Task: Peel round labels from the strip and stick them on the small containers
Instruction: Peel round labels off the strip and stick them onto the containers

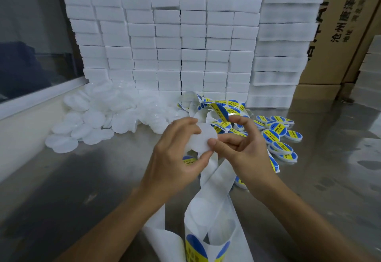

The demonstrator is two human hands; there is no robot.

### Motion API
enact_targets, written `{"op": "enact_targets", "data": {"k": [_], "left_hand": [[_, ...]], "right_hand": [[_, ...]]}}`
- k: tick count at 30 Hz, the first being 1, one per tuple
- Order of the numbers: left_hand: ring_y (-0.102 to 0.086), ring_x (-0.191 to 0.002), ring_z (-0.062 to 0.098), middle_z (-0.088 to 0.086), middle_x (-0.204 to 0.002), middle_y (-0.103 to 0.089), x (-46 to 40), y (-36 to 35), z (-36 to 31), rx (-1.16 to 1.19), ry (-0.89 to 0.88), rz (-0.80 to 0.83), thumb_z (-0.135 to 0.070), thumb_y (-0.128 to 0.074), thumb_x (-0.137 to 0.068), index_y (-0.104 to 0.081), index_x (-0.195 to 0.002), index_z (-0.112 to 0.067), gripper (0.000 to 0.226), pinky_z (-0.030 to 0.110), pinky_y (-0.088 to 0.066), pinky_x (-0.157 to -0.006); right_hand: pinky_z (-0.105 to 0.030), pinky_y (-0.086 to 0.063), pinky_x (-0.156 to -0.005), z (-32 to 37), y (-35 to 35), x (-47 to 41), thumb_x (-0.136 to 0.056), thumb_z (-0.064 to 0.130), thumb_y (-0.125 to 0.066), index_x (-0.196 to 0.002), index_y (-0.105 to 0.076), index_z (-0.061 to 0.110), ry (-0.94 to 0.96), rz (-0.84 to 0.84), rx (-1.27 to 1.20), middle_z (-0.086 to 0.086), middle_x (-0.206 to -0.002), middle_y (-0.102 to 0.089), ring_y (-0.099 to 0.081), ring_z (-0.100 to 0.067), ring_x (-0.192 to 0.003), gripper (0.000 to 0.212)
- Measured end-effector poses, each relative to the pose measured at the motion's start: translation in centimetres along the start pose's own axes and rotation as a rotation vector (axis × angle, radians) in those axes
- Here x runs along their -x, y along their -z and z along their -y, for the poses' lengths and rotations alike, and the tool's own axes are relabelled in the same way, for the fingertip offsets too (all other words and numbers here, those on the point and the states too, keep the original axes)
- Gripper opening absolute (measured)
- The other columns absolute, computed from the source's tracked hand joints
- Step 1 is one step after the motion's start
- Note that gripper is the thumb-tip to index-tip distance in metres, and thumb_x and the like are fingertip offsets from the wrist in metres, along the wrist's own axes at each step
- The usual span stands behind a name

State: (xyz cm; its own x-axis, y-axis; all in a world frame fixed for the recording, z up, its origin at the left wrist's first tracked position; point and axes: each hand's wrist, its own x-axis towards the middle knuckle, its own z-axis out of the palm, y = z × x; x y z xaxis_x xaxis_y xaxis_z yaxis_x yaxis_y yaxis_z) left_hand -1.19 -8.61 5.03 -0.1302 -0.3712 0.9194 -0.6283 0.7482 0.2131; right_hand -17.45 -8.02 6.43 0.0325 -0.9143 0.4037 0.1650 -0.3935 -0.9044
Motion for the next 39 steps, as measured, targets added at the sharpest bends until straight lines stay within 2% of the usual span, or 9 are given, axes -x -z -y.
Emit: {"op": "enact_targets", "data": {"k": [4,8,13,15,18,21,25,29,39], "left_hand": [[-0.071,-0.087,0.020,-0.001,-0.097,-0.073,-0.7,0.3,-0.2,0.730,0.735,0.005,-0.007,-0.079,-0.072,-0.065,-0.098,-0.019,0.031,0.030,-0.058,-0.076],[-0.073,-0.078,0.028,0.016,-0.086,-0.074,-0.7,0.7,0.4,1.048,0.977,0.026,-0.007,-0.075,-0.067,-0.070,-0.093,-0.012,0.026,0.029,-0.059,-0.069],[-0.073,-0.079,0.028,0.019,-0.089,-0.073,-0.7,0.5,0.4,1.137,1.103,-0.011,-0.004,-0.075,-0.062,-0.068,-0.091,-0.003,0.030,0.028,-0.059,-0.067],[-0.073,-0.077,0.027,0.019,-0.088,-0.074,-0.7,0.6,0.5,1.141,1.147,-0.045,-0.003,-0.075,-0.061,-0.067,-0.089,-0.002,0.029,0.028,-0.059,-0.066],[-0.073,-0.073,0.025,0.016,-0.083,-0.074,-0.7,0.7,0.7,1.147,1.197,-0.099,0.000,-0.074,-0.060,-0.066,-0.086,-0.002,0.027,0.027,-0.058,-0.064],[-0.073,-0.071,0.024,0.015,-0.079,-0.074,-0.7,0.8,0.8,1.147,1.215,-0.114,0.001,-0.073,-0.062,-0.065,-0.086,-0.001,0.025,0.026,-0.058,-0.063],[-0.074,-0.073,0.026,0.018,-0.082,-0.074,-0.8,0.7,0.6,1.150,1.208,-0.079,-0.002,-0.075,-0.057,-0.065,-0.086,-0.002,0.030,0.026,-0.058,-0.062],[-0.074,-0.073,0.027,0.020,-0.082,-0.074,-0.8,0.7,0.4,1.148,1.197,-0.070,-0.003,-0.077,-0.055,-0.065,-0.082,-0.003,0.029,0.026,-0.058,-0.062],[-0.074,-0.072,0.027,0.020,-0.081,-0.074,-0.9,0.7,0.4,1.139,1.193,-0.056,-0.001,-0.075,-0.055,-0.065,-0.080,-0.003,0.027,0.027,-0.058,-0.061]], "right_hand": [[-0.019,-0.053,-0.063,0.2,0.4,-0.3,-0.073,0.007,-0.078,-0.111,-0.050,0.020,0.030,-0.019,0.001,-0.007,-0.077,-0.076,-0.071,-0.014,-0.067,0.049],[-0.017,-0.052,-0.063,0.0,0.8,-0.4,-0.078,0.000,-0.076,-0.111,-0.051,0.019,0.030,-0.013,0.036,-0.003,-0.076,-0.076,-0.070,-0.011,-0.066,0.045],[-0.021,-0.054,-0.061,-0.3,0.7,-0.4,-0.082,0.007,-0.076,-0.108,-0.058,0.021,0.032,-0.067,0.103,-0.001,-0.082,-0.075,-0.069,-0.010,-0.070,0.034],[-0.026,-0.056,-0.062,-0.3,0.8,-0.6,-0.084,0.015,-0.075,-0.098,-0.066,0.025,0.050,-0.153,0.185,0.003,-0.092,-0.072,-0.069,-0.009,-0.074,0.019],[-0.025,-0.052,-0.065,0.3,1.4,-0.9,-0.087,0.017,-0.072,-0.080,-0.072,0.025,0.050,-0.225,0.182,0.007,-0.084,-0.071,-0.064,-0.005,-0.069,0.010],[-0.028,-0.051,-0.069,0.9,1.8,-1.0,-0.086,0.013,-0.070,-0.075,-0.076,0.019,-0.082,-0.143,-0.016,0.002,-0.074,-0.070,-0.062,-0.010,-0.065,0.014],[-0.037,-0.051,-0.076,0.4,1.2,-0.7,-0.077,0.022,-0.076,-0.074,-0.078,0.019,-0.168,0.018,0.043,0.002,-0.073,-0.070,-0.061,-0.011,-0.065,0.005],[-0.039,-0.055,-0.078,0.3,0.6,-0.5,-0.057,0.043,-0.079,-0.078,-0.079,0.025,-0.150,0.005,0.095,-0.004,-0.078,-0.075,-0.065,-0.013,-0.068,0.027],[-0.036,-0.056,-0.078,-0.1,0.9,-0.6,-0.053,0.048,-0.080,-0.082,-0.080,0.025,-0.143,-0.002,0.104,-0.007,-0.083,-0.076,-0.067,-0.017,-0.073,0.037]]}}
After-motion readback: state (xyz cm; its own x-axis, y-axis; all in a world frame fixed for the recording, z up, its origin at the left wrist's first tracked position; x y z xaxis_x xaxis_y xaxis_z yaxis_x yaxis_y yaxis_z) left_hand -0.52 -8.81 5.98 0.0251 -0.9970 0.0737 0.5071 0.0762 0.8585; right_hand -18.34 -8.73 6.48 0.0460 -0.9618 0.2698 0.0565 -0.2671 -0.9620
